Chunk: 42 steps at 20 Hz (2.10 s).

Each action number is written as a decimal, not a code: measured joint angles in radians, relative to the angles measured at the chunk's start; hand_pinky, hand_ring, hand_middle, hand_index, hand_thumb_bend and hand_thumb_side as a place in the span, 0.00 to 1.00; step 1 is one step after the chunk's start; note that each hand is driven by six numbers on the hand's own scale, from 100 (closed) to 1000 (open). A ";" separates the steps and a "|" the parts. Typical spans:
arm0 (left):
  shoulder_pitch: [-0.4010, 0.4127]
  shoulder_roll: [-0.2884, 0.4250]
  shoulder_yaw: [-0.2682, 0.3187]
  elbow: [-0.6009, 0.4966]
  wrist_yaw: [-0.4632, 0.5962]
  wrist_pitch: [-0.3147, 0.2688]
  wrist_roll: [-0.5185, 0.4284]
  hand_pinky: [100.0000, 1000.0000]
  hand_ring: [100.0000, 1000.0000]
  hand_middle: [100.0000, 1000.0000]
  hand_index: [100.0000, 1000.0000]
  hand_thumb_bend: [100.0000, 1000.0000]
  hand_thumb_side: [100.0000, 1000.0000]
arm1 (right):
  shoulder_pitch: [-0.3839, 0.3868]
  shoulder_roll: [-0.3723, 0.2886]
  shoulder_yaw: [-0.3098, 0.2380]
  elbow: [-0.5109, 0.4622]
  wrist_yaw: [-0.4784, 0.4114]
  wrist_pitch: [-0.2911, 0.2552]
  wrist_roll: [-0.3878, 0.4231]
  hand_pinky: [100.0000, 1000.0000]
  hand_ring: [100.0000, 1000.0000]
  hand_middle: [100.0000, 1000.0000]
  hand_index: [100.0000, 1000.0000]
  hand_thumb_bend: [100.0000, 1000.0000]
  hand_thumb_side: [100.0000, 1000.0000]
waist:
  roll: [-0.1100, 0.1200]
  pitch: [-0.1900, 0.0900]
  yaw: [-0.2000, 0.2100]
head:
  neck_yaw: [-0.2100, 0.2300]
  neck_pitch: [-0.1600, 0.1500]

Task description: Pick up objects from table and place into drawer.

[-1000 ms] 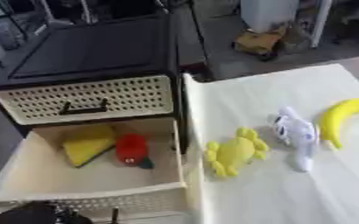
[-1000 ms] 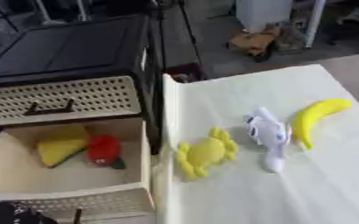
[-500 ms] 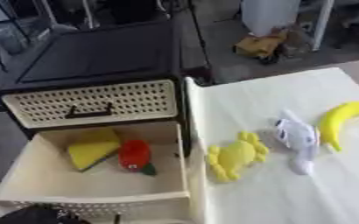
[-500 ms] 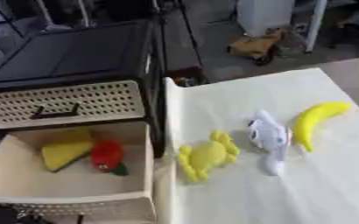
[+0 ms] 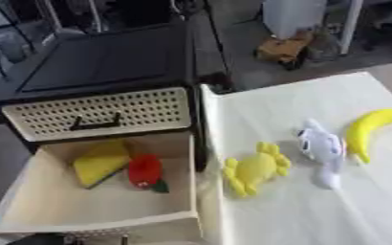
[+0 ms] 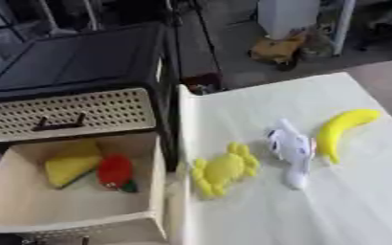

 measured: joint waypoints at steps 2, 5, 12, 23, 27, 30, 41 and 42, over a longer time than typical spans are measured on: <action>0.000 0.000 -0.003 0.000 -0.021 -0.005 -0.004 0.00 0.00 0.00 1.00 0.00 0.36 | 0.000 0.000 0.000 0.000 0.000 0.001 0.000 0.72 0.86 0.75 0.91 0.00 1.00 | 0.000 0.000 0.000 | 0.000 0.000; 0.000 0.001 -0.003 -0.002 -0.058 -0.022 0.002 0.00 0.00 0.01 1.00 0.00 0.35 | 0.000 0.000 0.000 0.000 0.000 0.003 0.000 0.72 0.86 0.75 0.90 0.00 1.00 | 0.000 -0.002 0.001 | 0.000 0.000; 0.004 0.022 -0.003 -0.013 -0.152 -0.070 0.026 0.00 0.00 0.03 1.00 0.00 0.34 | 0.007 0.000 0.000 0.000 0.000 0.006 0.000 0.72 0.86 0.75 0.90 0.00 1.00 | 0.000 -0.010 0.007 | 0.000 0.001; 0.007 0.027 -0.013 0.018 -0.144 -0.060 0.017 0.00 0.00 0.02 1.00 0.00 0.36 | 0.010 0.000 0.000 0.000 0.000 0.016 0.001 0.73 0.86 0.75 0.91 0.00 1.00 | 0.014 -0.019 0.008 | 0.007 0.003; 0.007 0.027 -0.017 0.020 -0.094 -0.037 -0.005 0.00 0.00 0.02 1.00 0.00 0.36 | 0.013 0.000 0.000 0.000 0.000 0.020 0.003 0.73 0.86 0.75 0.91 0.00 1.00 | 0.016 -0.022 0.012 | 0.008 0.009; 0.007 0.036 -0.017 0.004 -0.066 -0.029 -0.020 0.00 0.00 0.02 1.00 0.00 0.37 | 0.014 0.000 0.000 0.000 0.000 0.023 0.002 0.73 0.86 0.75 0.91 0.00 1.00 | 0.016 -0.022 0.015 | 0.008 0.010; 0.008 0.054 -0.017 -0.022 -0.031 -0.019 -0.047 0.00 0.00 0.02 1.00 0.00 0.41 | 0.017 0.000 0.000 0.000 0.000 0.032 0.002 0.73 0.86 0.75 0.90 0.00 1.00 | 0.024 -0.030 0.014 | 0.010 0.010; 0.009 0.054 -0.020 -0.018 -0.026 -0.015 -0.056 0.00 0.00 0.02 1.00 0.00 0.41 | 0.017 0.000 0.000 0.000 0.000 0.032 0.001 0.73 0.86 0.75 0.90 0.00 1.00 | 0.024 -0.030 0.013 | 0.010 0.010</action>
